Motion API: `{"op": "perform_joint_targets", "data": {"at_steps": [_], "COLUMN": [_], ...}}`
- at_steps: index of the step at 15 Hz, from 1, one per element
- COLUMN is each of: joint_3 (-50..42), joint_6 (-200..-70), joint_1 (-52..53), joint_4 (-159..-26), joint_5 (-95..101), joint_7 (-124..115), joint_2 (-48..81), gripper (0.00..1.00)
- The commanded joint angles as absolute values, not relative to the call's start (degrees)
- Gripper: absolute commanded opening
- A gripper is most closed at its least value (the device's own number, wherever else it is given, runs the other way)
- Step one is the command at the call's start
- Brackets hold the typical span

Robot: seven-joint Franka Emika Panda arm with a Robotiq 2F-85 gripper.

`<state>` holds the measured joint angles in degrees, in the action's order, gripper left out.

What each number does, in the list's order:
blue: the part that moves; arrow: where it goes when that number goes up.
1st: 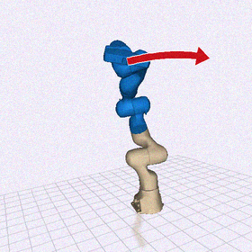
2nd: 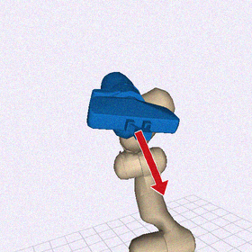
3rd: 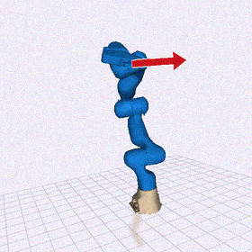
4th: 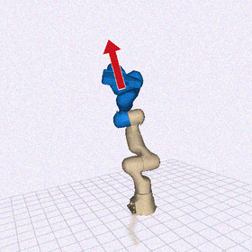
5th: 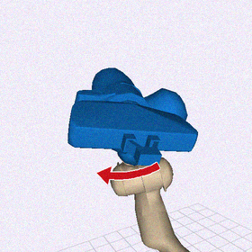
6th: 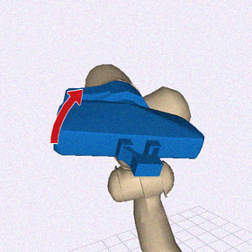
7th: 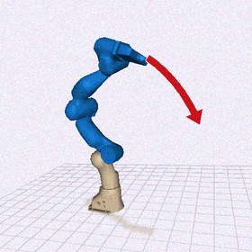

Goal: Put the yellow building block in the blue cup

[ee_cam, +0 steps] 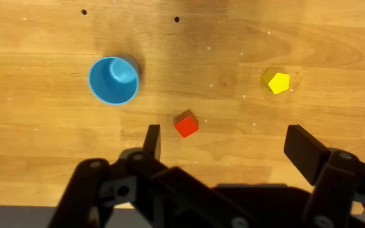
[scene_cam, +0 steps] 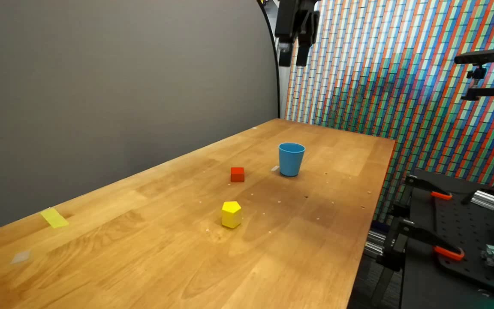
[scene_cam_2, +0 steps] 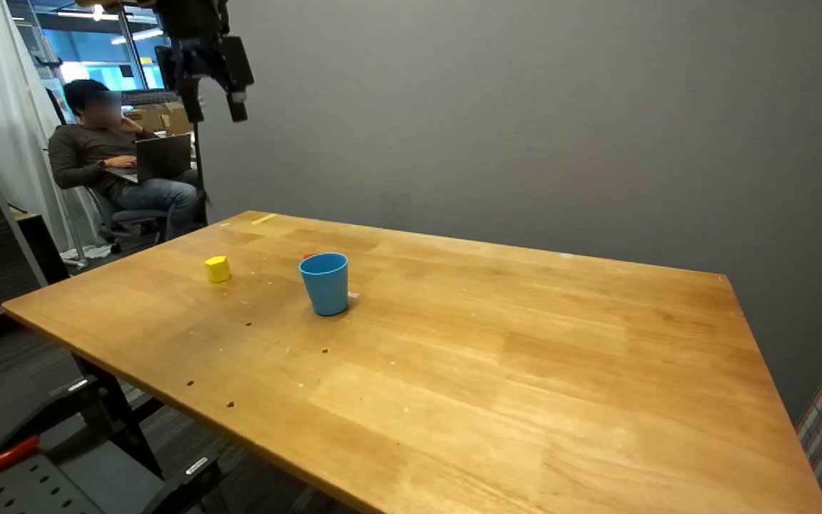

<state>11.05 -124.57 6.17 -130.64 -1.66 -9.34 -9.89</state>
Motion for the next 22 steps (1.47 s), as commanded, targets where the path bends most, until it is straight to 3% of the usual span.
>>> {"op": "perform_joint_targets", "data": {"at_steps": [1,10,22], "joint_3": [11.72,7.23,2.66], "joint_6": [-131.95,-147.34,-145.64], "joint_1": [8.97,20.12,27.61], "joint_4": [-125.15,-113.98,-108.47], "joint_5": [-6.35,6.54,8.16], "joint_7": [-9.37,-17.98,-26.38], "joint_2": [4.05,29.37,38.1], "gripper": [1.0,1.0,1.0]}}
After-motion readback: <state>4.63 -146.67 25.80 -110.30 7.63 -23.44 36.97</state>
